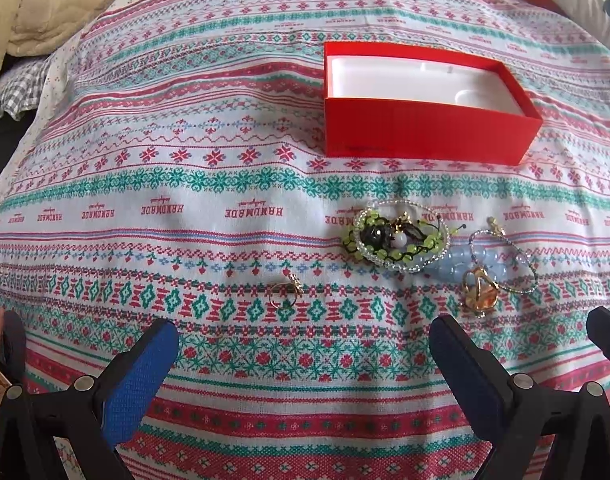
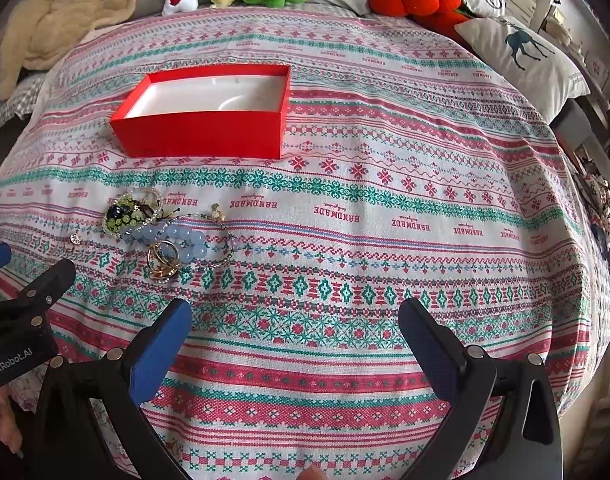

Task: Organize jewelry

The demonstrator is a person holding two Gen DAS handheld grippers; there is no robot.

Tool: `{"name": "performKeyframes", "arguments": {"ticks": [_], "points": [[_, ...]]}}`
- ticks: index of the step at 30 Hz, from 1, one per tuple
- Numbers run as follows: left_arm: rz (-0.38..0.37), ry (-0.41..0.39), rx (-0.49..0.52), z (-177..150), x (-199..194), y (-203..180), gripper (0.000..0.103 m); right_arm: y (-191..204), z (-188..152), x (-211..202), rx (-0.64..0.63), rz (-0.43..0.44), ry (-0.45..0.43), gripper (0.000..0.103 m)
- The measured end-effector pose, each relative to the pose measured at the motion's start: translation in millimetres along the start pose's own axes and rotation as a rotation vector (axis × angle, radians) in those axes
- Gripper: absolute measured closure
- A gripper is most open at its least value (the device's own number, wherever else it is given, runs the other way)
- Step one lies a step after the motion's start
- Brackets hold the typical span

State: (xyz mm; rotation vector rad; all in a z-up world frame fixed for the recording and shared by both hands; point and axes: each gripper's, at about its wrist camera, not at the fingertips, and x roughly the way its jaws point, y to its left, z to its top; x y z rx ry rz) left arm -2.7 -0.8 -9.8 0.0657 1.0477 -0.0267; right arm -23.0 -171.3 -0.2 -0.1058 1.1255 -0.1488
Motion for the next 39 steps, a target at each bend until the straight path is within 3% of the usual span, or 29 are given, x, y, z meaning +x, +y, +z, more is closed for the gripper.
{"name": "performKeyframes", "arguments": {"ticks": [39], "points": [[-0.003, -0.004, -0.004, -0.3, -3.0, 2.5, 0.0, 1.6, 0.5, 3.6, 0.012, -0.005, 0.005, 0.0]]}}
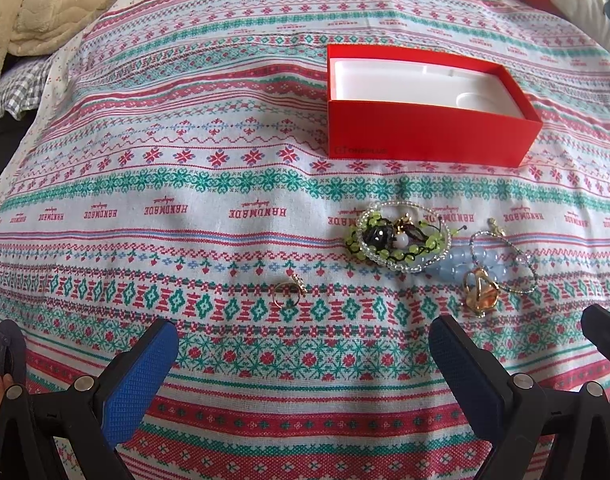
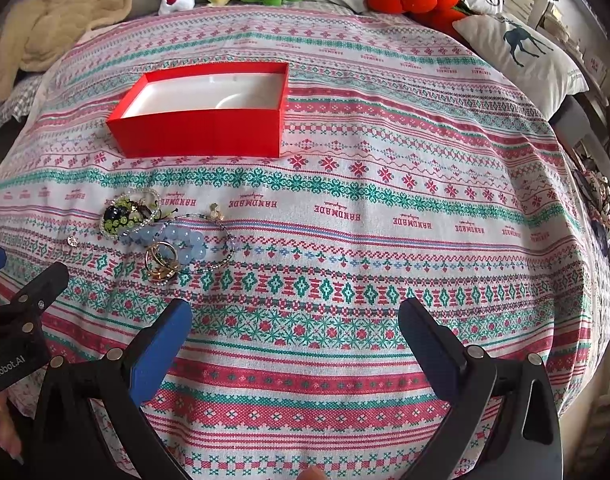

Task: Organize jewelry

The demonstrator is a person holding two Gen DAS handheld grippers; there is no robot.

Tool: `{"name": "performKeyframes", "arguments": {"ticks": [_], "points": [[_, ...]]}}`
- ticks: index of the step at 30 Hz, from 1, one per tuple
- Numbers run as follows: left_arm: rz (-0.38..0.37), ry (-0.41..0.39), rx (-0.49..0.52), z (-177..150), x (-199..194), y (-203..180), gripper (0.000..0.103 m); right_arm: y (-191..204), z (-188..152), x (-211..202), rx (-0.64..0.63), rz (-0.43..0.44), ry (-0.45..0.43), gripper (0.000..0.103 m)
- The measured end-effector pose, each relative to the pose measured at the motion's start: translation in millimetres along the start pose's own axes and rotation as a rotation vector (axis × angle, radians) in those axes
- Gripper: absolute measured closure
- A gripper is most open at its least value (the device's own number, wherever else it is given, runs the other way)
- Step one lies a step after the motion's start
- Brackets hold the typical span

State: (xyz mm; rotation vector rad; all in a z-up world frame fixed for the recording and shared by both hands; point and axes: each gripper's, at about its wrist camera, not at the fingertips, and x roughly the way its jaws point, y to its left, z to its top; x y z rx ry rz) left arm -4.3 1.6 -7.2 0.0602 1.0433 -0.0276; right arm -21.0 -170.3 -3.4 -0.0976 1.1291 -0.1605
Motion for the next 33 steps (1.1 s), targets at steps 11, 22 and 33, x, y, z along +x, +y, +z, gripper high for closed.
{"name": "performKeyframes", "arguments": {"ticks": [11, 22, 33], "points": [[-0.003, 0.002, 0.001, 0.4, -0.9, 0.1, 0.0, -0.3, -0.5, 1.2, 0.001, 0.001, 0.004, 0.0], [-0.018, 0.004, -0.007, 3.1, -1.0, 0.9, 0.0, 0.9, -0.2, 3.5, -0.004, 0.0, 0.013, 0.0], [-0.047, 0.001, -0.03, 34.9, -9.8, 21.2, 0.0, -4.2, 20.1, -6.7, -0.01, 0.039, 0.015, 0.0]]}}
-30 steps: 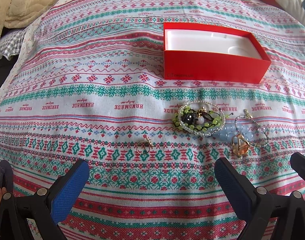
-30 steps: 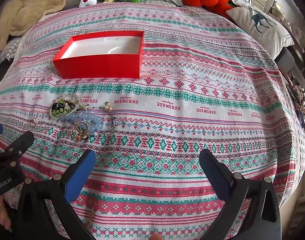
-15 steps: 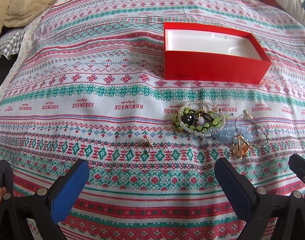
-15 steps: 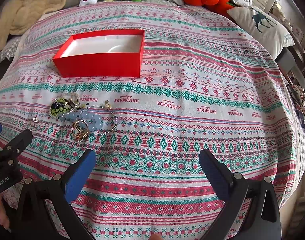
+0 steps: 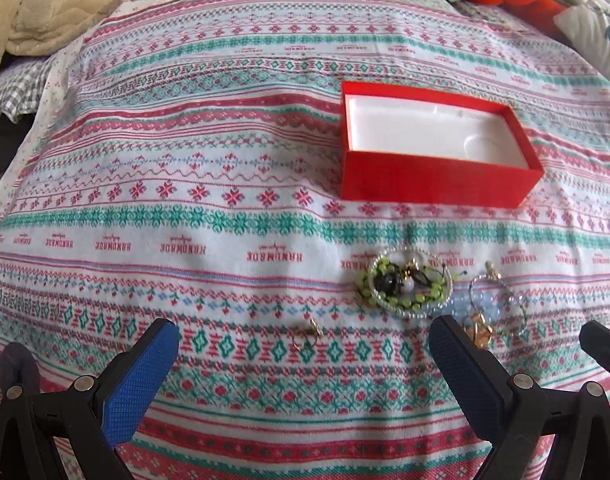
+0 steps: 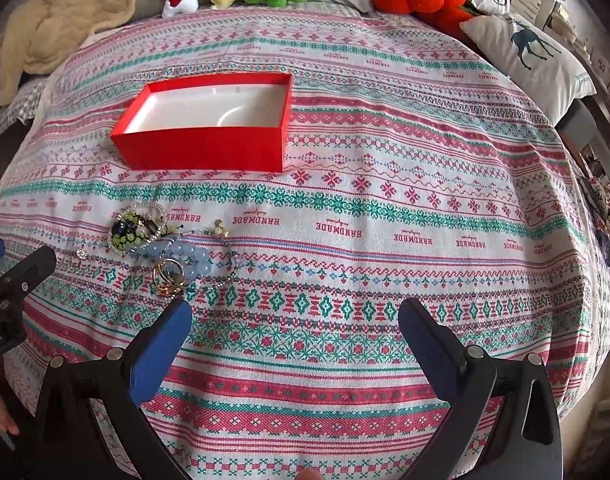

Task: Organize jewelry
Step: 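Grasp the silver pearl bracelet with the left tool while the right tool grasps the dark beaded bracelet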

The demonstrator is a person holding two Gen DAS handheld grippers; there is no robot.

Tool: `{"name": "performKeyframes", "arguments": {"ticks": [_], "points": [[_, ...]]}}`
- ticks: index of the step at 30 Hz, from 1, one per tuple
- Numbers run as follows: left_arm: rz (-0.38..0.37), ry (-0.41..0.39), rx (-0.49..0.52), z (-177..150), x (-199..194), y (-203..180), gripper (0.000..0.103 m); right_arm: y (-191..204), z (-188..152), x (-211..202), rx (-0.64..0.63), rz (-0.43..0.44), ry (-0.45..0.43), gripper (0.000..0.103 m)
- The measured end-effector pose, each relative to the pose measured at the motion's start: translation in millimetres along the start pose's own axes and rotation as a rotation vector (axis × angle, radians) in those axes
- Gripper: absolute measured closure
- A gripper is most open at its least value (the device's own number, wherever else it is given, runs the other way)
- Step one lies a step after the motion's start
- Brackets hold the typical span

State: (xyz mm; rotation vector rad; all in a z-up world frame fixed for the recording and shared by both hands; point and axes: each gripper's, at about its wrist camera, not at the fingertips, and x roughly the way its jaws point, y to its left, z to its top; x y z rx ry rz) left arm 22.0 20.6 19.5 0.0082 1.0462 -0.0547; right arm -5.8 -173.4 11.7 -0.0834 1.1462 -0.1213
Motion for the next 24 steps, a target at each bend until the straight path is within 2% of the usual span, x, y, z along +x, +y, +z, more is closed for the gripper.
{"name": "performKeyframes", "arguments": {"ticks": [7, 10, 13, 15, 16, 18, 20, 24], "points": [[-0.071, 0.092, 0.022, 28.6, 13.0, 4.4, 0.0, -2.9, 32.1, -4.6, 0.006, 0.113, 0.06, 0.0], [-0.147, 0.106, 0.0, 32.3, 25.9, 6.6, 0.002, -1.1, 39.2, 2.3, -0.011, 0.148, 0.085, 0.008], [-0.194, 0.136, -0.042, 29.9, 45.9, 14.2, 0.019, -5.8, 36.8, 17.3, 0.026, 0.212, 0.106, 0.022], [-0.244, 0.189, -0.078, 30.6, 59.4, 18.5, 0.027, -10.7, 33.6, 32.9, 0.069, 0.257, 0.164, 0.041], [-0.281, 0.2, -0.093, 31.9, 64.8, 20.6, 0.029, -12.3, 32.7, 40.4, 0.084, 0.274, 0.195, 0.044], [-0.292, 0.214, -0.114, 34.0, 71.8, 22.3, 0.043, -14.1, 33.2, 50.4, 0.097, 0.292, 0.219, 0.054], [-0.31, 0.227, -0.121, 35.2, 78.4, 20.9, 0.05, -14.2, 34.7, 57.0, 0.103, 0.288, 0.228, 0.061], [-0.317, 0.263, -0.108, 35.7, 91.4, 11.2, 0.061, -11.2, 37.4, 69.4, 0.137, 0.334, 0.26, 0.074]]}}
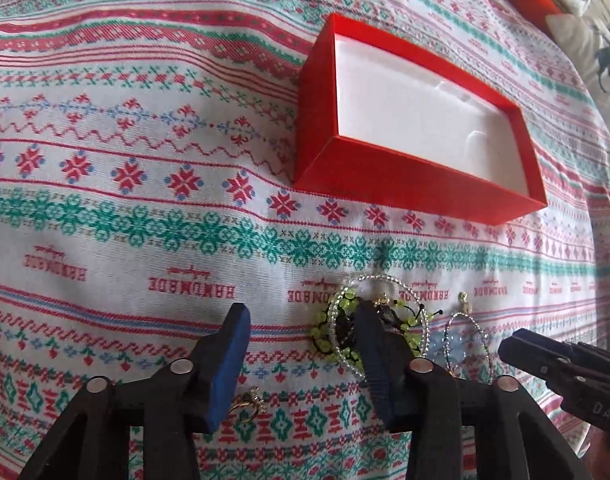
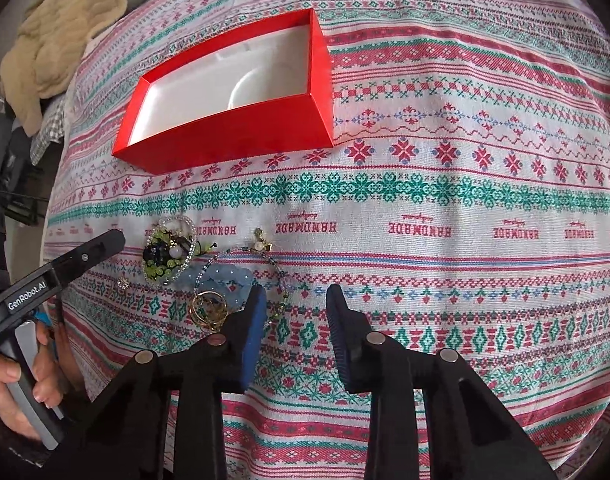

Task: Organize jewelry
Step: 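Grasp the silver pearl bracelet with the left tool while the right tool grasps the dark beaded bracelet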

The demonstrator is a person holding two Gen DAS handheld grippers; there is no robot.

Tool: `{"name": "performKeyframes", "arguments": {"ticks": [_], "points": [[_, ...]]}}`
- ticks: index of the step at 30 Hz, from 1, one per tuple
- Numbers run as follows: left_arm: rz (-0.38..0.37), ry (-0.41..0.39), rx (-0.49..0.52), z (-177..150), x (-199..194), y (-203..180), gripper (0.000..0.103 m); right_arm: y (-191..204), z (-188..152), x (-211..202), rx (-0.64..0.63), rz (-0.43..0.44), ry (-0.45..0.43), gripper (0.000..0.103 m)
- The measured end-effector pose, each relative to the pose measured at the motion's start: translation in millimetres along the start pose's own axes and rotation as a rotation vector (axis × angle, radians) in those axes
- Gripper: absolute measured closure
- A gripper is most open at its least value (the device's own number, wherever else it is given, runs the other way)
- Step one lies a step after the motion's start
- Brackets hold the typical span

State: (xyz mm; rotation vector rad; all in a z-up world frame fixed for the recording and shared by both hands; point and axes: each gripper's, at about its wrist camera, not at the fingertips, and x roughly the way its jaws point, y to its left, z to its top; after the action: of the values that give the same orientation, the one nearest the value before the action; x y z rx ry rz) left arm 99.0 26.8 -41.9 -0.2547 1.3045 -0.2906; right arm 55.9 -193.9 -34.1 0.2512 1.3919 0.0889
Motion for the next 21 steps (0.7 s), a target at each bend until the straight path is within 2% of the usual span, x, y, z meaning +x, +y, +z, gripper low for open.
{"name": "performKeyframes", "arguments": {"ticks": [4, 10, 12, 16, 18, 21], "points": [[0.008, 0.019, 0.0, 4.2, 10.4, -2.0, 0.066, 4.5, 3.2, 11.6, -0.001, 0.0, 0.029, 0.074], [0.006, 0.037, -0.005, 8.9, 20.1, -5.3, 0.078, 7.3, 5.4, 25.7, -0.006, -0.034, 0.046, 0.075], [-0.001, 0.045, 0.001, 9.9, 22.0, -7.2, 0.082, 10.0, 7.7, 28.6, -0.018, -0.058, 0.042, 0.082], [0.01, 0.054, 0.018, 10.8, 27.2, -13.4, 0.087, 18.8, 10.5, 35.4, -0.053, -0.107, 0.032, 0.089], [0.023, 0.056, 0.027, 11.5, 29.1, -15.3, 0.095, 23.1, 9.9, 37.4, -0.078, -0.135, 0.024, 0.093], [0.029, 0.046, 0.027, 12.6, 29.7, -17.4, 0.101, 33.7, 7.6, 41.2, -0.117, -0.167, 0.005, 0.093]]}}
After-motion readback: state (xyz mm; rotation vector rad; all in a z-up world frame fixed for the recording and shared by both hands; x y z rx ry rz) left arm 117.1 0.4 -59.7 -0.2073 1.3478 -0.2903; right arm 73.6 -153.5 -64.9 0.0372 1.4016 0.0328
